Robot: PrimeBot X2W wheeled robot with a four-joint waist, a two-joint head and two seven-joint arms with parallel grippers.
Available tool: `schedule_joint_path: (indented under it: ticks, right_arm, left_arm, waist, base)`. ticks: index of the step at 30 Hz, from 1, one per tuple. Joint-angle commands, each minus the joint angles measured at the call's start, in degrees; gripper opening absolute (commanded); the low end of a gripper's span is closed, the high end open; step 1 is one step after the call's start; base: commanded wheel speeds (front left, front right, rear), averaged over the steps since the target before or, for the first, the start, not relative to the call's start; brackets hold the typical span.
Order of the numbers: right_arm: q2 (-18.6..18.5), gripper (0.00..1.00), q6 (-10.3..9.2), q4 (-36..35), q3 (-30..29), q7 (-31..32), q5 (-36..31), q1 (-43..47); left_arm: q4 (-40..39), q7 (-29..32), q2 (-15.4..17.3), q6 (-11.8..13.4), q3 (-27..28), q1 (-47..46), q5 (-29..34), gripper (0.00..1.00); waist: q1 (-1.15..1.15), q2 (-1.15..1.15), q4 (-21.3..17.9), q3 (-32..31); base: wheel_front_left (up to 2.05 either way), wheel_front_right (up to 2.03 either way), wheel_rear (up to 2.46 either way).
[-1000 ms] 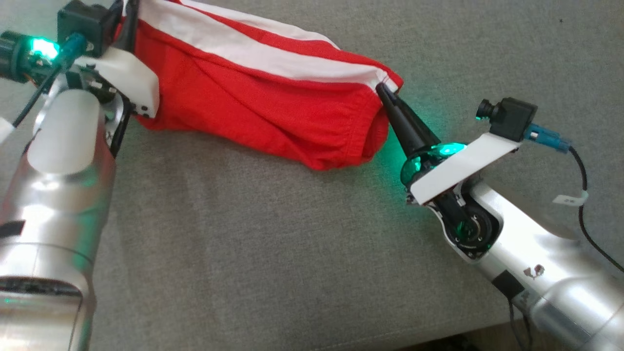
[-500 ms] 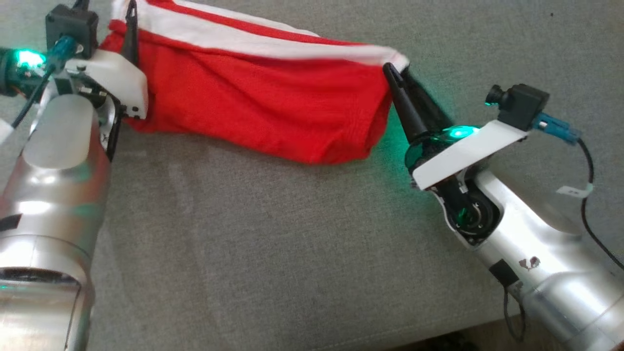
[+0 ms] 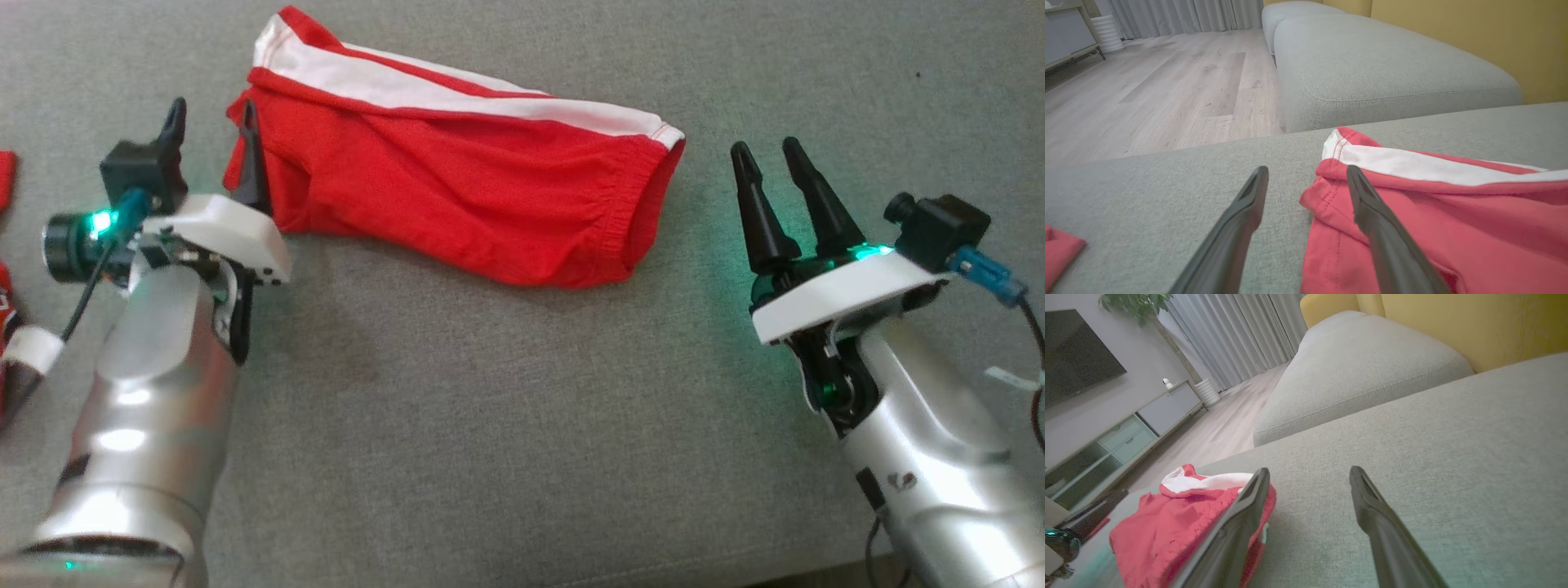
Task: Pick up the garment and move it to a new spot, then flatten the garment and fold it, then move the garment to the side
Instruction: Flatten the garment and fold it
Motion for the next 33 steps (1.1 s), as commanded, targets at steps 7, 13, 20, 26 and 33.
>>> schedule_joint_path:
  ticks: [7, 13, 20, 26, 33]
  right_arm:
    - [4.1, 1.0, -0.04, -2.42, -9.75, -0.37, -16.91, 4.6]
    - [5.56, 1.0, -0.04, -3.56, -12.39, -0.37, -23.18, 5.76]
    - [6.22, 1.0, -0.04, -3.58, -15.19, -0.37, -26.43, 6.35]
    - [6.5, 1.0, -0.04, -3.65, -16.84, -0.37, -28.83, 6.61]
    - [7.1, 1.0, -0.04, -3.78, -17.82, -0.37, -30.24, 6.47]
  left_arm:
    - [-7.36, -0.69, 0.63, -0.77, 3.81, 4.83, -1.68, 1.0]
    - [-6.86, -0.69, -0.37, -2.01, 4.61, 5.11, -2.79, 1.0]
    - [-4.78, -0.69, -0.47, -2.46, 5.32, 3.41, -3.18, 1.0]
    - [-3.77, -0.7, -0.68, -2.07, 6.45, 1.48, -3.48, 1.0]
    - [1.22, -0.7, -0.99, -1.42, 7.04, -1.24, -4.05, 1.0]
  waist:
    - [0.01, 0.0, 0.56, -1.04]
    - [0.01, 0.0, 0.27, -0.4]
    - [0.01, 0.0, -0.54, 0.98]
    - [0.01, 0.0, -1.23, 1.94]
    - [0.01, 0.0, -1.97, 2.79]
  base:
    - [0.0, 0.0, 0.0]
    - [0.0, 0.0, 0.0]
    - [0.0, 0.0, 0.0]
    - [0.0, 0.0, 0.0]
    - [0.0, 0.0, 0.0]
